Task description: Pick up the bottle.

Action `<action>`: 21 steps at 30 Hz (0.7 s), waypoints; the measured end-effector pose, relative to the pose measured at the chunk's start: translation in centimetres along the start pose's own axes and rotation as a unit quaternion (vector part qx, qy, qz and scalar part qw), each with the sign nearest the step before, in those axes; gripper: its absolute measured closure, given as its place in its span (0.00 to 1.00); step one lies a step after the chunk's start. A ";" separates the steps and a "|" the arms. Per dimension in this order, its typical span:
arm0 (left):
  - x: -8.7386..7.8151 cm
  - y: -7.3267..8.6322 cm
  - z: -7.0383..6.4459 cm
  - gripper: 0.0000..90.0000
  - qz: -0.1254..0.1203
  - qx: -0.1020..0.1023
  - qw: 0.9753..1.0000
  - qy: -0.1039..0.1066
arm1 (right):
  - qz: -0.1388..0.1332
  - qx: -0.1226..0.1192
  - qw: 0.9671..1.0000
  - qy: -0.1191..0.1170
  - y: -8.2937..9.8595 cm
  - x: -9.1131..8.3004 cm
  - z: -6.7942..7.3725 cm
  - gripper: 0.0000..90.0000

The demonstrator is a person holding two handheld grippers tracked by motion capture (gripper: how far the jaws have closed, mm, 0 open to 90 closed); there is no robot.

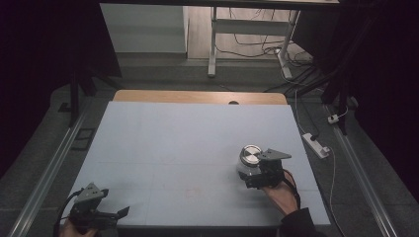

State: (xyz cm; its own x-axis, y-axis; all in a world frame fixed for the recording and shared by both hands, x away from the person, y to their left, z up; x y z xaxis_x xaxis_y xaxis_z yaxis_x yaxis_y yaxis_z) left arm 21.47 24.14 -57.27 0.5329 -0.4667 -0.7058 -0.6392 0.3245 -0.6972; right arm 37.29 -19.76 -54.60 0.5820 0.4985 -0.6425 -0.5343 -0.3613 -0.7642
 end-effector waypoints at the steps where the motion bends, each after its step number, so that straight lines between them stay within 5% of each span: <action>1: 0.0 0.0 0.0 0.01 0.000 0.000 1.000 0.001 | 0.001 -0.001 1.000 0.001 -0.1 0.2 0.0 0.00; 13: 0.0 0.0 0.0 0.01 0.001 0.002 1.000 0.001 | 0.002 0.004 1.000 0.002 -0.6 1.1 -0.4 0.00; 21: 0.0 0.0 -0.1 0.01 0.003 0.002 1.000 0.001 | -0.008 0.001 1.000 -0.005 -0.8 1.1 -0.7 0.14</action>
State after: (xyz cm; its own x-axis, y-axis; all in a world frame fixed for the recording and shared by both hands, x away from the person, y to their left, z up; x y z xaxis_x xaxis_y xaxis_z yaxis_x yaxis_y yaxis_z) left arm 21.44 24.07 -57.29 0.5281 -0.4671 -0.7092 -0.6394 0.3309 -0.6940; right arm 38.78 -19.45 -54.72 0.5848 0.5112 -0.6299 -0.5268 -0.3512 -0.7741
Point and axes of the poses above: each handheld gripper's, and its own axes: x roughly forward along the jaws, y roughly out of its underside, z roughly to its left, the point moved 7 cm from there along x, roughly forward along the jaws, and after that the axes turned 4 degrees about x, right-handed, at the moved point
